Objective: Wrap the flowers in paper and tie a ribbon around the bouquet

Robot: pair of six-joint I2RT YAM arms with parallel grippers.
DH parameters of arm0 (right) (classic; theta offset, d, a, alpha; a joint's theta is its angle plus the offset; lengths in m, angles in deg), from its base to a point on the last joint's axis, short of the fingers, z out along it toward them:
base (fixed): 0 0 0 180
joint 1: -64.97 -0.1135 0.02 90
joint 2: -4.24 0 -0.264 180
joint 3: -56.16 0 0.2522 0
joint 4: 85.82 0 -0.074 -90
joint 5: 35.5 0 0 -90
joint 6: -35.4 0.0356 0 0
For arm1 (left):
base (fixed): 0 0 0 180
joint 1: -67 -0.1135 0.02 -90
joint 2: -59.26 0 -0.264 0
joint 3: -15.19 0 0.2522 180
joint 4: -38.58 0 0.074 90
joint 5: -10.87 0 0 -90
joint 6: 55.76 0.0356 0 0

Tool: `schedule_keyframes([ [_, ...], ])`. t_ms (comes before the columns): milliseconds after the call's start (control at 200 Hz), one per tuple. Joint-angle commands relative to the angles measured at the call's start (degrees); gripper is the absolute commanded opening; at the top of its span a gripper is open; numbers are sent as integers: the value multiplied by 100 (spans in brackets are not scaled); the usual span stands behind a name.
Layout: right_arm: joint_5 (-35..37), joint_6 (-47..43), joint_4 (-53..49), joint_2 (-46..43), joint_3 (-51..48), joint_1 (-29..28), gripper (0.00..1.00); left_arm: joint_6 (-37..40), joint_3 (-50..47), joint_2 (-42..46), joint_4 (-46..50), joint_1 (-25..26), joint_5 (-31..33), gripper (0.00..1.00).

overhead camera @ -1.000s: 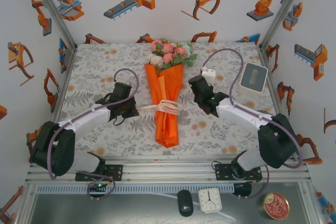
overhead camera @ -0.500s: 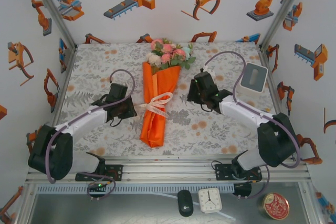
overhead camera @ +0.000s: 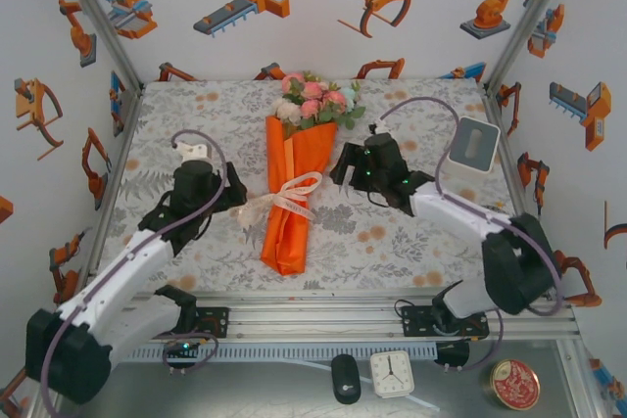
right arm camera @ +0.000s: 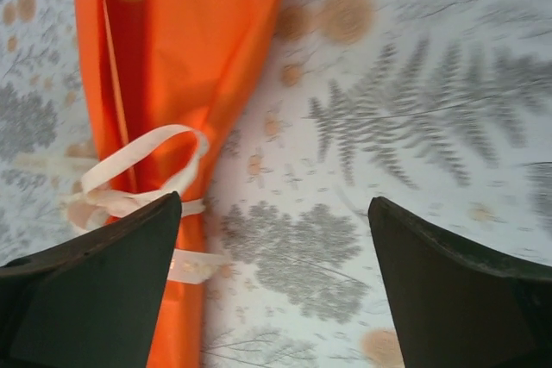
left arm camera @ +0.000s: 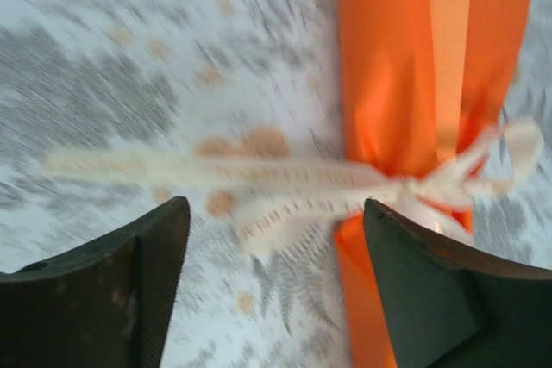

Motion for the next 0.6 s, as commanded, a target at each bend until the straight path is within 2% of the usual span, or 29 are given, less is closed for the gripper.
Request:
schedule_keyframes([
  [0, 1643, -926, -356, -1006, -442, 366, 91, 1181, -420, 103, -1038, -44, 1954, 88],
  [45, 2056, -1149, -305, -1370, -716, 614, 94, 1723, -655, 42, -1632, -133, 2208, 99],
  [110, 2537, -1626, -36, -1821, -1150, 988, 95, 2340, -889, -149, -2222, -346, 2294, 97],
  [165, 2949, -2198, 398, -2045, -1514, 1214, 96, 2456, -1032, -380, -2507, -582, 2329, 97],
  [215, 3092, -2879, 1300, -2039, -2008, 1357, 97, 2409, -1228, -604, -2842, -831, 2129, 97],
  [280, 2792, -3755, 2771, -1667, -2757, 1548, 98, 2298, -1612, -912, -3598, -1174, 1431, 97],
  [370, 2330, -3641, 3790, -744, -3037, 1916, 99, 2116, -2054, -1435, -4693, -1612, 501, 97],
  [456, 1620, -3937, 5154, 33, -3194, 2117, 99, 2369, -2069, -2061, -5412, -1817, -33, 97],
  [516, 1296, -4119, 5451, 540, -3031, 2292, 99, 2454, -1951, -2413, -5711, -1986, -436, 97],
  [551, 1186, -3990, 5708, 838, -2979, 2477, 99, 2405, -1898, -2740, -5937, -2114, -575, 97],
  [596, 940, -3607, 5465, 768, -2946, 2776, 99, 2258, -1887, -3295, -6467, -2265, -696, 97],
])
